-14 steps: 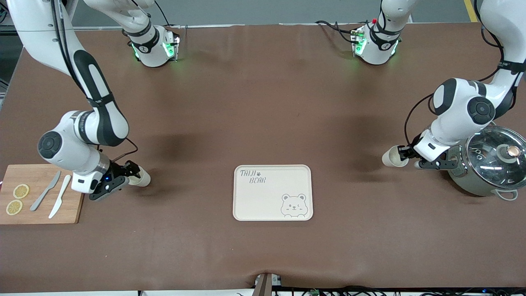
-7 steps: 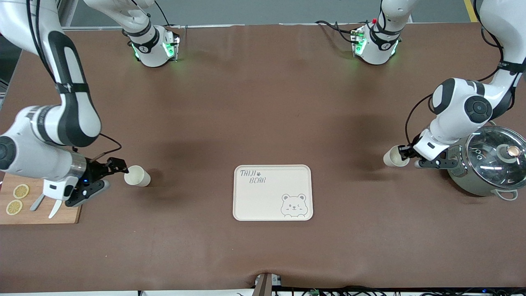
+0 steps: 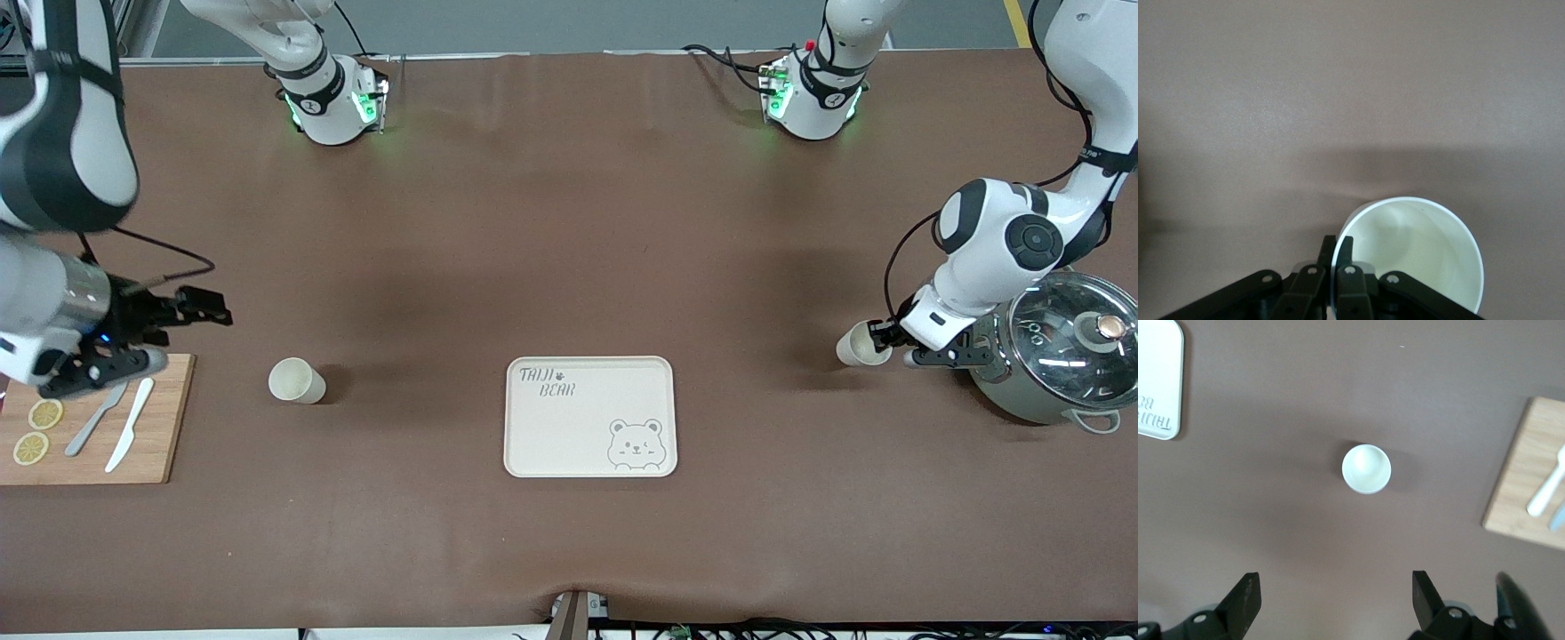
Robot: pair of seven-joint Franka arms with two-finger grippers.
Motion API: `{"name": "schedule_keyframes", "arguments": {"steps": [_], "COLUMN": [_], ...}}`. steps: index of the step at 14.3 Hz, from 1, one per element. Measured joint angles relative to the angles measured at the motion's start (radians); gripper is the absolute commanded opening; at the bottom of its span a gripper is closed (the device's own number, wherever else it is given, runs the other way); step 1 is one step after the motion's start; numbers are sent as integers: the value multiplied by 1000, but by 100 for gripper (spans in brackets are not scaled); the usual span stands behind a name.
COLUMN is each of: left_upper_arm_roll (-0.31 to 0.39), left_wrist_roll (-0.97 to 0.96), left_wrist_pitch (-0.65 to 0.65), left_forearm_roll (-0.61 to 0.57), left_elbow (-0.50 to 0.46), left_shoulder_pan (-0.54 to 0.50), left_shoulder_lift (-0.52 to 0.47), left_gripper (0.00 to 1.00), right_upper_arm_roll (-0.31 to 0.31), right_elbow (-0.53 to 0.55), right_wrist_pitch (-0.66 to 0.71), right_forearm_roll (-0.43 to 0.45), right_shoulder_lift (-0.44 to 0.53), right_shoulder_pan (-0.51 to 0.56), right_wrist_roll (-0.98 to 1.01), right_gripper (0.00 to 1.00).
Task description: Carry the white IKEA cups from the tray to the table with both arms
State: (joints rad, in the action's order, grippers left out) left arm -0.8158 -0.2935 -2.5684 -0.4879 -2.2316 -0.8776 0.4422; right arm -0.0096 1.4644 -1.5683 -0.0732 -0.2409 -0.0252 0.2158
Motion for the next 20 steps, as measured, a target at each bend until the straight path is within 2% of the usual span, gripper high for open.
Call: {"name": "schedule_keyframes", "arguments": {"steps": [4, 8, 11, 13, 17, 20], "left_upper_arm_roll": [0, 2, -2, -2, 12, 14], "left_wrist_roll": [-20, -133, -184, -198, -223, -270], "left_wrist_pitch": [-1, -2, -2, -2, -9, -13], "left_forearm_roll": [-18, -155, -203, -204, -208, -208], "left_elbow": [1, 9, 11, 12, 17, 23], "left_shoulder_pan": [0, -1, -2, -2, -3, -4], "left_shoulder_lift": [14, 46, 49, 49, 69, 84], "left_gripper": [0, 0, 0, 22, 36, 40], "right_upper_arm_roll": [4, 7, 5, 3, -10, 7], "right_elbow": [-2, 4, 64, 96, 111, 111], "right_wrist_pitch": [103, 189, 196, 190, 194, 195], "right_forearm_roll": [10, 29, 55, 86, 98, 98], "right_shoulder_lift": [138, 261, 372, 414, 413, 408], "right_shoulder_pan": [-5, -15, -14, -14, 12, 10], "right_wrist_roll": [-119, -188, -193, -195, -202, -206], "right_gripper": [100, 100, 100, 100, 100, 100]}}
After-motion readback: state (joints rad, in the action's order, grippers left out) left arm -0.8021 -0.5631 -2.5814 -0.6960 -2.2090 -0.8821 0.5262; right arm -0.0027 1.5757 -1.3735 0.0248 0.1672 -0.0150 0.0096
